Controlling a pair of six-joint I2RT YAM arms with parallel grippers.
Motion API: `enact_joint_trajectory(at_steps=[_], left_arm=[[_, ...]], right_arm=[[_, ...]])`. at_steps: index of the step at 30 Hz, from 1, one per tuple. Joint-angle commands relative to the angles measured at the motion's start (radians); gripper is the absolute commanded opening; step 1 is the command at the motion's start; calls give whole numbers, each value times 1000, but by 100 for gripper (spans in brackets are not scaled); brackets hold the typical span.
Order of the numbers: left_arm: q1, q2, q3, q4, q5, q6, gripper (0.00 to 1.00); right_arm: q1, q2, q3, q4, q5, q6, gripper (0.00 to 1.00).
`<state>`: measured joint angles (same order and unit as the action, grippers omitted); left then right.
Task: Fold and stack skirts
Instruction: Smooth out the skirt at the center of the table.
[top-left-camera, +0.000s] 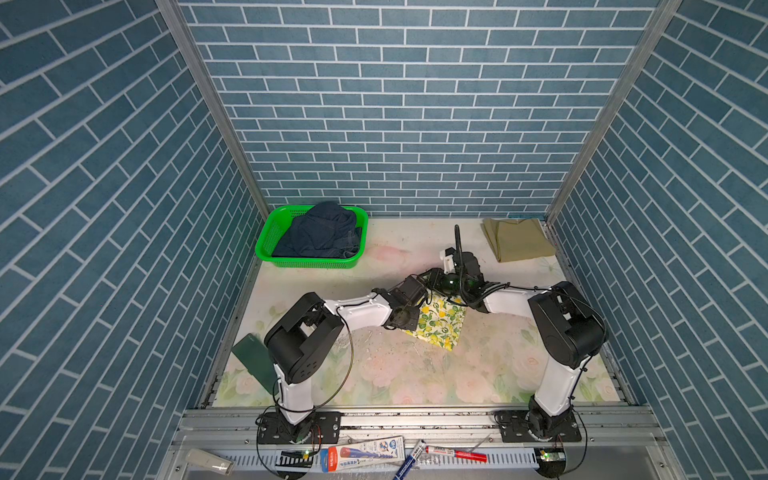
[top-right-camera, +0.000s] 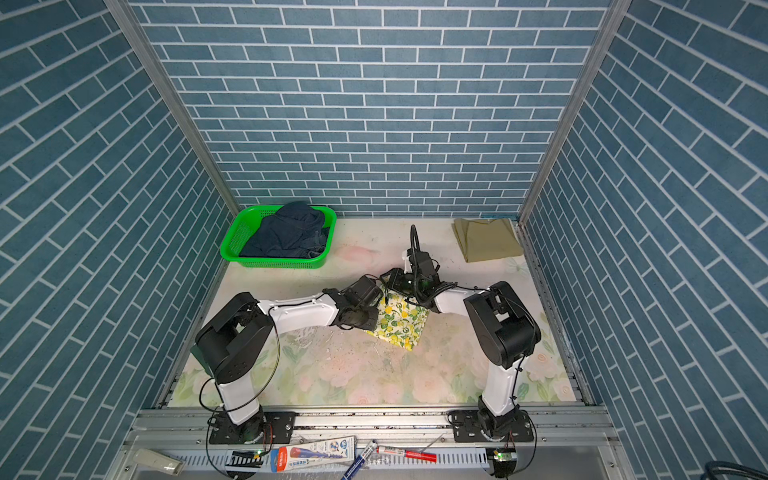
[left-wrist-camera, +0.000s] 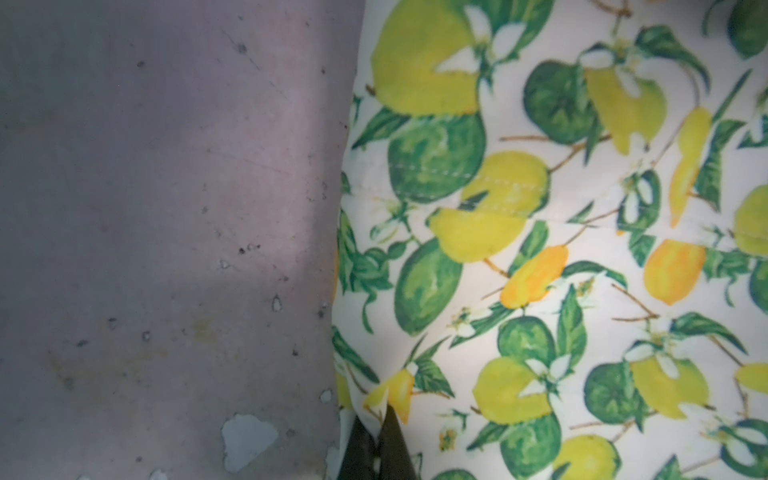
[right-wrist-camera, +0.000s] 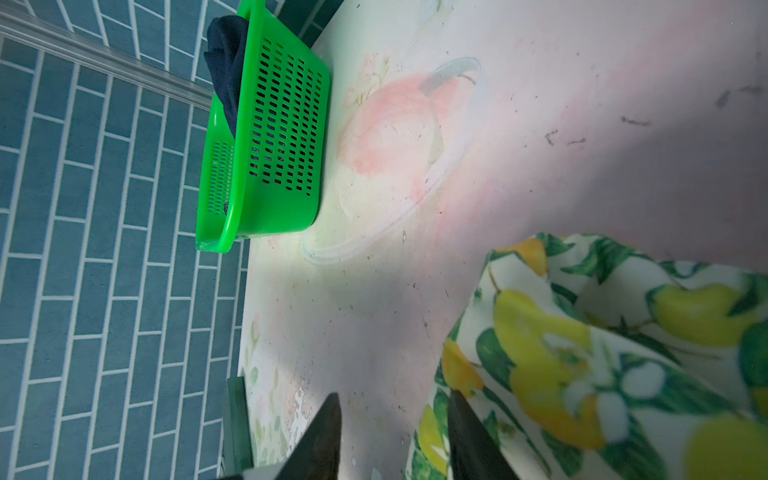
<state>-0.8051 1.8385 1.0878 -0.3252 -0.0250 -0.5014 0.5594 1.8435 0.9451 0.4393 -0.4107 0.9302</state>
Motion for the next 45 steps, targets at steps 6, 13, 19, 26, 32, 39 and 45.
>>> enact_joint_trajectory(at_steps=[6,13,19,26,32,39,45], left_arm=[[8,21,-43,-44,-20,0,0],[10,13,-52,-42,-18,-3,0],[12,9,-58,-37,-17,-3,0],[14,9,-57,-37,-15,-4,0],[15,5,-61,-38,-15,-3,0],[21,-4,-74,-42,-12,-1,0],[26,-8,-80,-48,-9,0,0]], right_arm=[[21,40,-90,221,35,164,33],[23,32,-119,278,61,229,16],[48,45,-126,301,81,257,6],[82,100,-132,341,113,291,4],[85,160,-136,388,133,315,2],[53,171,-135,350,172,314,0],[-9,187,-115,323,172,299,0]])
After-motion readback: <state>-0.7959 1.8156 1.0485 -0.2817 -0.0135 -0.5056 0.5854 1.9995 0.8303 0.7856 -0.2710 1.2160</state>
